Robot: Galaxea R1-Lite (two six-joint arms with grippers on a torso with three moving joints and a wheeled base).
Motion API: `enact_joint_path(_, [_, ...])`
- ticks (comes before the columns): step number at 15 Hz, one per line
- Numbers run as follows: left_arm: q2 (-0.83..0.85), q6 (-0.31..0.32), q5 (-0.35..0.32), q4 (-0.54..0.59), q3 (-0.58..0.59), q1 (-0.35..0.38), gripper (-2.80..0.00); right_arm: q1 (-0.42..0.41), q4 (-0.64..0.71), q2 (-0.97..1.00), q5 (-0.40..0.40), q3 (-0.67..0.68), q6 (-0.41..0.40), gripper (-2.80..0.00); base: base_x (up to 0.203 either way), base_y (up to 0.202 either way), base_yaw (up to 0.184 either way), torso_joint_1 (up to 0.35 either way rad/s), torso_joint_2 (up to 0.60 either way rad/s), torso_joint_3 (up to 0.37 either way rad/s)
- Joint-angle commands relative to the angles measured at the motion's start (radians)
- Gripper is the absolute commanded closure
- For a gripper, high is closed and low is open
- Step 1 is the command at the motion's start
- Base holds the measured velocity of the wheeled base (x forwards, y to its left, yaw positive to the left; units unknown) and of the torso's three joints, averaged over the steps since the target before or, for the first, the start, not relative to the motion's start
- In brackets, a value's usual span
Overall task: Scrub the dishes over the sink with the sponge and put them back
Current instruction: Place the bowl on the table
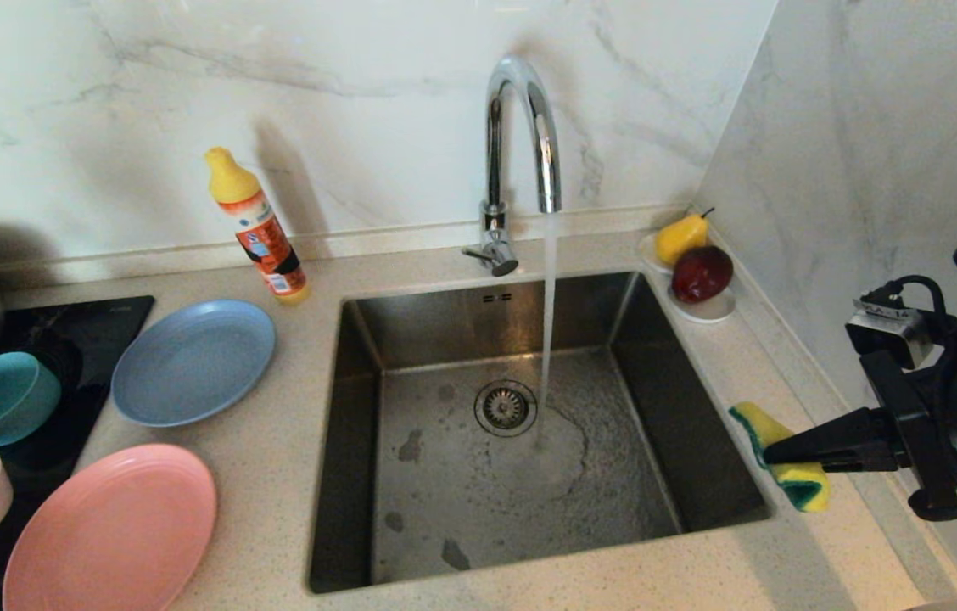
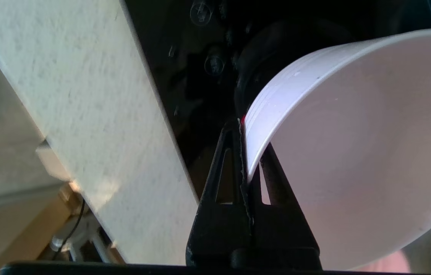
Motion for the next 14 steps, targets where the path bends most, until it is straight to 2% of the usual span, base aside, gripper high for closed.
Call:
enact_joint_path(1, [0.027,0.007,-0.001,-0.04,0.004,0.011,0.0,0.002,0.003,0.005,0.004,0.014,0.002,0.0,0.0,0.0,0.0,0.0,0.0,0.0])
enact_joint_path(3, [0.043,0.006,-0.007,-0.104,0.005,0.015,0.0,0.0,-0.004,0.019,0.004,0.026,0.001,0.0,0.0,0.0,0.0,0.0,0.0,0.0])
enact_joint_path(8, [0.108,0.007,-0.007,-0.169,-0.021,0.016,0.0,0.0,-0.033,0.033,0.003,0.023,0.002,0.0,0.0,0.0,0.0,0.0,0.0,0.0])
enact_joint_path(14, [0.148,0.011,-0.028,-0.171,-0.076,0.015,0.0,0.0,-0.032,0.031,0.002,0.014,0.002,0.0,0.0,0.0,0.0,0.0,0.0,0.0])
